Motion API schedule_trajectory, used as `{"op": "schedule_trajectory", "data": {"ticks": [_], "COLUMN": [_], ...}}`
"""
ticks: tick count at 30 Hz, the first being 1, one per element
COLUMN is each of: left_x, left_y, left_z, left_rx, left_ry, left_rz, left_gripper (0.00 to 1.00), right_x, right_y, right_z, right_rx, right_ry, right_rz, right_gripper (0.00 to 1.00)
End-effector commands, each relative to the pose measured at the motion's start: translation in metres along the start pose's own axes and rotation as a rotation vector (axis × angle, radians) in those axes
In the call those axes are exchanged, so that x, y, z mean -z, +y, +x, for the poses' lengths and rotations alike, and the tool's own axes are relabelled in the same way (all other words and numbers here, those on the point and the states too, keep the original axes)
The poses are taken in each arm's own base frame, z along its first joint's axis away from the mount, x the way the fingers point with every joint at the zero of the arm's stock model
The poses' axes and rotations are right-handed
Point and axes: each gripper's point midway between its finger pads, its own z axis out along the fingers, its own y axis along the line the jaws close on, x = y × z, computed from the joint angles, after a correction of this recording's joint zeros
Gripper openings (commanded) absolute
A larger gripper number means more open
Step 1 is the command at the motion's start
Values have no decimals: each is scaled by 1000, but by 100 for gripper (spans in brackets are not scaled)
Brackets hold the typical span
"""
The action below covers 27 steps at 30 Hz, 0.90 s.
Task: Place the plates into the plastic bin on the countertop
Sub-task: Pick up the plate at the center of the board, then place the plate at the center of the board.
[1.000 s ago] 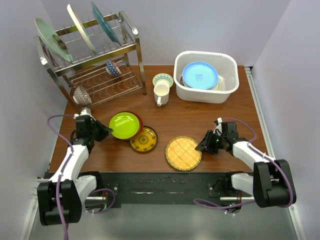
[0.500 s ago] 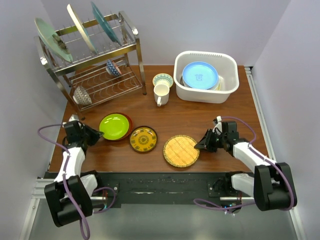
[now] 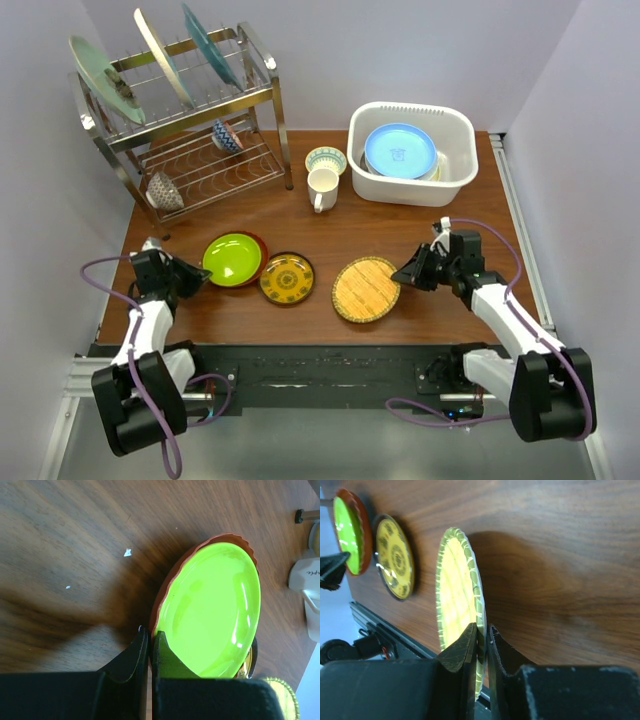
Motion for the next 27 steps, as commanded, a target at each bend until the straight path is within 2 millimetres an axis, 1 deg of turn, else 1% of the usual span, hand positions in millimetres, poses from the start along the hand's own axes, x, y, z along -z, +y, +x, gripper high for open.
{"op": "schedule_trajectory", "data": {"ticks": [1, 4, 8, 9, 12, 19, 21, 26, 27], "left_x": [0, 0, 0, 0, 0, -2, -3, -3, -3], "left_y": [-2, 0, -3, -3, -6, -1, 1, 3, -1], "left_z": [-9, -9, -11, -12, -13, -8, -7, -4, -10], "left_rx": [15, 24, 26, 25, 18, 25, 28, 37, 25], "left_ry": [-53, -66, -80, -81, -80, -71, -69, -58, -80], "left_rz": [12, 12, 30, 27, 41, 37, 34, 36, 56], "left_gripper": [0, 0, 0, 0, 0, 0, 2, 10, 11], "right_x": [13, 19, 26, 28, 31, 34, 36, 42, 44], "right_y": [30, 40, 54, 61, 73, 90, 96, 108, 114], "right_z": [-26, -34, -44, -48, -55, -67, -73, -87, -92], "right_rx": [22, 29, 36, 40, 40, 32, 31, 30, 29], "right_ry": [-82, -112, -138, -148, -156, -165, -179, -217, -230], "right_rz": [-67, -87, -122, -141, -176, -228, -242, -272, -283], "right_gripper": [0, 0, 0, 0, 0, 0, 0, 0, 0]}}
